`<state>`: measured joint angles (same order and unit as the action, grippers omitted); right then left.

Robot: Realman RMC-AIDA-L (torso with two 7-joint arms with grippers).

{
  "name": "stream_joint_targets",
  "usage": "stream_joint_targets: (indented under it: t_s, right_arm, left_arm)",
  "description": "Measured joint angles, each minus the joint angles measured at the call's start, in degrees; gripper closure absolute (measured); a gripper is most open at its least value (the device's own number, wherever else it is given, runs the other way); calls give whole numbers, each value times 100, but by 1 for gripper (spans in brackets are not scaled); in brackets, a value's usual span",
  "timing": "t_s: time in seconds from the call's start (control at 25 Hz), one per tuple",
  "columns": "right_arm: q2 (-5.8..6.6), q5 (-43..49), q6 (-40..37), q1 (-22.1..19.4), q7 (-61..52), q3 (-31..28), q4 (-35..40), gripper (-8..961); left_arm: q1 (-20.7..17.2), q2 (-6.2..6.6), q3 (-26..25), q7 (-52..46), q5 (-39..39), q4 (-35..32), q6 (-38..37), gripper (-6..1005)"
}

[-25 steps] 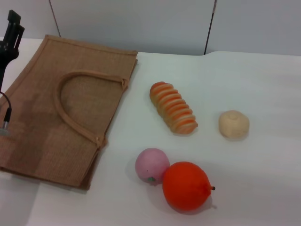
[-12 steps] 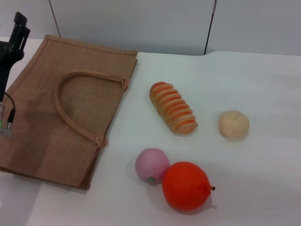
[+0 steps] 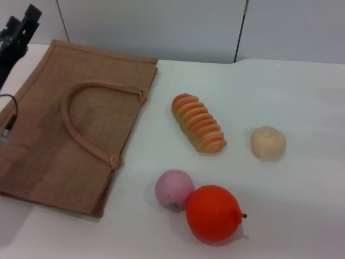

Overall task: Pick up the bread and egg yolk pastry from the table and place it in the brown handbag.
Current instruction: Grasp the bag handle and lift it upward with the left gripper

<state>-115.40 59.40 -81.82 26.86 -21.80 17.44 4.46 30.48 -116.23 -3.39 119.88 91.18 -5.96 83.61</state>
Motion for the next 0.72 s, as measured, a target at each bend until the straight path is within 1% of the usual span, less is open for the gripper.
stream_joint_targets:
  t_s: [0.12, 0.24, 0.32, 0.44, 0.6, 0.72]
  right_arm:
    - [5, 1, 0, 14, 0, -11, 2, 79]
    - [10, -8, 4, 32, 0, -16, 0, 79]
    - [10, -12, 24, 34, 0, -20, -1, 79]
    - [9, -10, 75, 39, 0, -28, 3, 79]
    - [9, -8, 88, 45, 0, -31, 10, 80]
    - [9, -15, 91, 46, 11, -31, 11, 80]
  left_arm:
    - [119, -2, 233, -1259, -477, -754, -243, 173]
    - [318, -2, 460, -2594, -1269, -1603, -646, 173]
    - [496, -3, 557, -3468, -1986, -2111, -881, 174]
    - [739, -5, 610, -4413, -2886, -2641, -999, 176]
    - [1022, -5, 684, -5405, -3965, -3295, -983, 179]
    - [1200, -3, 1019, -6250, -4801, -3871, -956, 180]
